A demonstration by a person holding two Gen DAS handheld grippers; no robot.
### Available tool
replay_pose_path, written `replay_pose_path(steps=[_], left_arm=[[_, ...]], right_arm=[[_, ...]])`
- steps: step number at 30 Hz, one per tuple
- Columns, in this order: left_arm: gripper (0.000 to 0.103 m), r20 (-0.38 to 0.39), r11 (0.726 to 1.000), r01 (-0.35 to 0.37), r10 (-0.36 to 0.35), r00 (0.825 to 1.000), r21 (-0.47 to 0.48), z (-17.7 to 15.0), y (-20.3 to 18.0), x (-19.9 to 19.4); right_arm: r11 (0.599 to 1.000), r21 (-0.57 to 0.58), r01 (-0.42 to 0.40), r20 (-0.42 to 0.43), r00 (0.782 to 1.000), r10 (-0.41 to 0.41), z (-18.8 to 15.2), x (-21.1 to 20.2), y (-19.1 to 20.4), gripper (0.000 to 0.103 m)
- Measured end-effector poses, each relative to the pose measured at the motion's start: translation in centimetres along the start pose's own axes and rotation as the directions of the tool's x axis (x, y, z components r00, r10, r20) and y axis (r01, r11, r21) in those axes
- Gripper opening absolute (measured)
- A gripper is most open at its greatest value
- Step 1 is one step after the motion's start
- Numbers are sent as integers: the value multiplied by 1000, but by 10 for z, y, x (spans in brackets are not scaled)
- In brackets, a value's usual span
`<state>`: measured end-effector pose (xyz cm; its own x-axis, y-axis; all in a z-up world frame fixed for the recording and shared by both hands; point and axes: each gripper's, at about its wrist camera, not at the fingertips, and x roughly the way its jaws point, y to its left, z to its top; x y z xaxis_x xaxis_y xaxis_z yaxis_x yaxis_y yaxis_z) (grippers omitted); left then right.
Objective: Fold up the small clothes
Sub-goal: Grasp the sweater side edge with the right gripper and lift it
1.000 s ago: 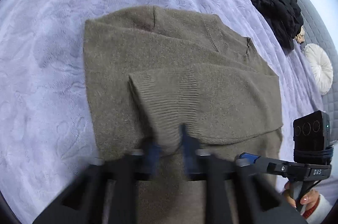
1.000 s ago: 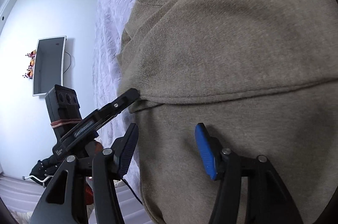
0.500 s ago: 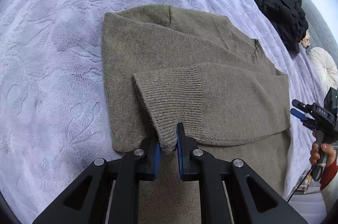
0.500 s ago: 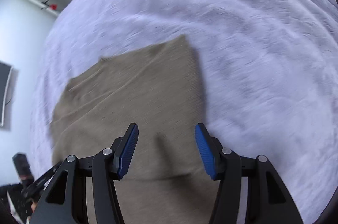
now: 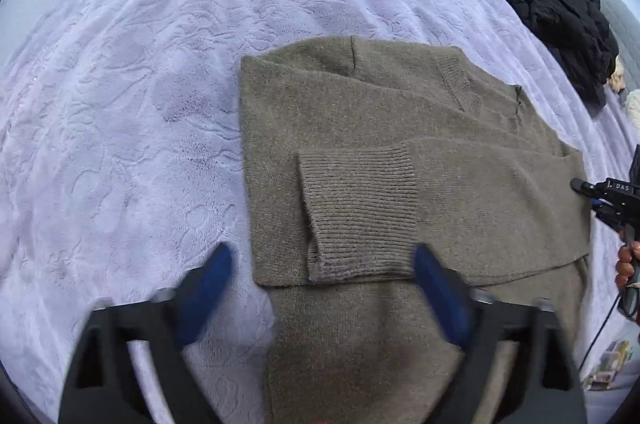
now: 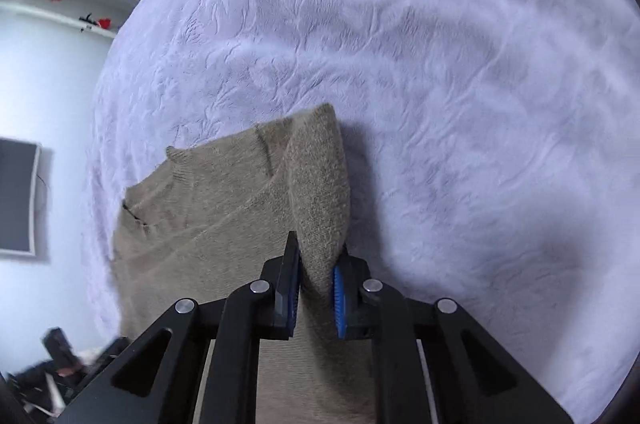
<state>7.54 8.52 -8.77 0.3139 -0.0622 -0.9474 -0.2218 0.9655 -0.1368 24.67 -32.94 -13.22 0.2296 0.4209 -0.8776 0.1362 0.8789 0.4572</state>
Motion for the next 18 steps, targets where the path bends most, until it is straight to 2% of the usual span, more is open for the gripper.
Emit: replay_pose_path(steps=[2, 5, 9, 11, 14, 18], left_arm=[[103, -4, 999, -36, 36, 999, 12, -2, -3, 10], [103, -42, 998, -58, 58, 997, -14, -7, 1, 30], [103, -48, 998, -56, 55, 997, -28, -13, 4, 35], [103, -54, 998, -59, 57, 997, -32, -13, 5, 37], [103, -80, 997, -47, 42, 996, -61, -13, 8, 42], [103, -104, 997, -25, 16, 994, -79, -10, 12, 44]], right_arm=[[999, 0, 51, -23, 998, -51, 4, 11, -9, 15], [997, -8, 72, -20, 997, -72, 6, 24, -14, 16], [997, -18, 79, 1, 997, -79, -7, 8, -8, 30], [1000, 1, 30, -6, 1000, -30, -21, -8, -12, 30], [991, 104, -87, 7, 996, 87, -58, -35, -27, 30], [937, 258, -237, 13, 970, 242, -99, -40, -46, 32]])
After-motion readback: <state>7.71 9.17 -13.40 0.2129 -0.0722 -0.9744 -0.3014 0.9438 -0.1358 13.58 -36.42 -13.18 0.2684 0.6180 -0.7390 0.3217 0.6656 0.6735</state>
